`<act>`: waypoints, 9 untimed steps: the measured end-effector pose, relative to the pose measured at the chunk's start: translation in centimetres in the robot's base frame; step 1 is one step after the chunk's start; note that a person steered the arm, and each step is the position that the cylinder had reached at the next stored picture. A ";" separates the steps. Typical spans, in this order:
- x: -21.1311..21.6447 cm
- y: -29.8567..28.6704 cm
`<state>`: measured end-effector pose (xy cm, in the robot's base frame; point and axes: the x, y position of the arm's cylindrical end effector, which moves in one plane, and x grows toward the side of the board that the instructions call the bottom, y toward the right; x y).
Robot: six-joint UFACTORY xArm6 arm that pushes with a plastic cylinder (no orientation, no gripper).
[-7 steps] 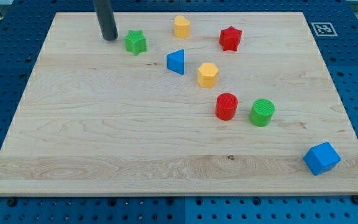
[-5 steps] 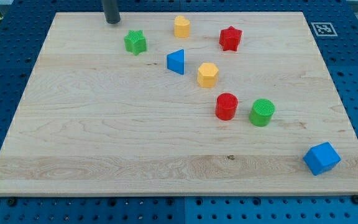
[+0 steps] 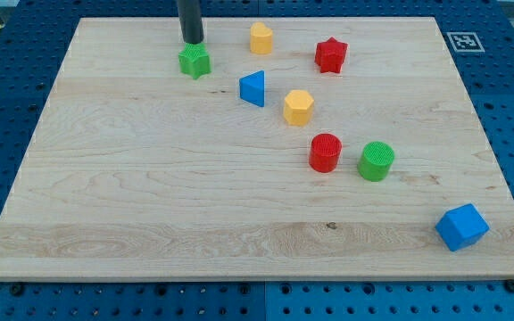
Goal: Move the green star diagonally to the bottom left of the yellow hexagon
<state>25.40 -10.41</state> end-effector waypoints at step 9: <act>28.5 0.4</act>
